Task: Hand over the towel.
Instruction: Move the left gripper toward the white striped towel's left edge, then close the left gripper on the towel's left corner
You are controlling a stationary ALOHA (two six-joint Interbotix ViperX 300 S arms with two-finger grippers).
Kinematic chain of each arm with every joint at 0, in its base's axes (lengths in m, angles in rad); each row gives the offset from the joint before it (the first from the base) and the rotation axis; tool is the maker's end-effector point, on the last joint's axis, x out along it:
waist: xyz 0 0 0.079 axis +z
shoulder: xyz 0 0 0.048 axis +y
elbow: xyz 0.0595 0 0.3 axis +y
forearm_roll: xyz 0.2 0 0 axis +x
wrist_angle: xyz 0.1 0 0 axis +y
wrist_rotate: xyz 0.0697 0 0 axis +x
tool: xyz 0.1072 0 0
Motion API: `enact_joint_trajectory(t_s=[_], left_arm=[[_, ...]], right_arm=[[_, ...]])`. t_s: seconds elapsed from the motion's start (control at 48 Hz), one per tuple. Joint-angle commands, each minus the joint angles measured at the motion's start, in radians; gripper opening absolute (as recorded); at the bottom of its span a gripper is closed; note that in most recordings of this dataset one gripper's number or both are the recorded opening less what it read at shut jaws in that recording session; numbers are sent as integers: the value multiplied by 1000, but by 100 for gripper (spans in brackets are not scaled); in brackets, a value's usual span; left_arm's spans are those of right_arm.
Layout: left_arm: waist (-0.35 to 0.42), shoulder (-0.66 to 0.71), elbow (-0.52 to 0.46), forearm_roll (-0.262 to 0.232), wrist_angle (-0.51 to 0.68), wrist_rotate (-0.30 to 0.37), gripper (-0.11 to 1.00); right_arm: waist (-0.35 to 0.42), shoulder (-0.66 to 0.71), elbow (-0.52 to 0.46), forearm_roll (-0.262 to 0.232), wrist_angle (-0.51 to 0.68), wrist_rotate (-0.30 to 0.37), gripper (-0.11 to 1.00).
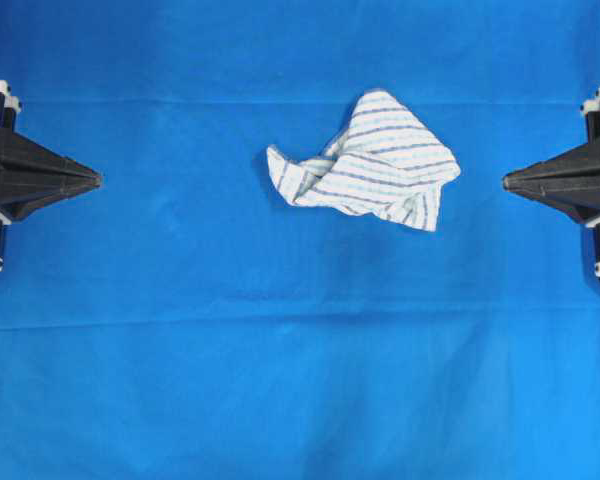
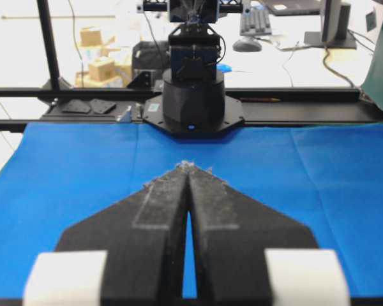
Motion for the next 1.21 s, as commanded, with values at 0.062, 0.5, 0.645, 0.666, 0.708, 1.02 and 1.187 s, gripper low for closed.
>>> enact_joint_trajectory(t_s=[0.062, 0.5, 0.645, 0.666, 0.708, 1.02, 1.187], left_arm=[[-5, 17, -18, -21, -3, -8, 0], [75, 176, -112, -21, -32, 9, 0], [114, 314, -193, -21, -32, 9, 3], [117, 336, -204, -21, -32, 8, 7], [126, 380, -227, -21, -32, 3, 16], [153, 747, -488, -23, 124, -8, 92], [150, 953, -617, -23, 181, -9, 93]], right_arm=[[-3, 6, -28, -8, -2, -12, 0], [-5, 8, -28, -8, 12, -6, 0], [-3, 9, -28, -8, 25, -2, 0], [-5, 9, -28, -8, 28, -2, 0], [-5, 9, -28, -8, 34, 2, 0], [-3, 9, -26, -5, 81, 9, 0], [-3, 18, -25, -3, 100, 11, 0]])
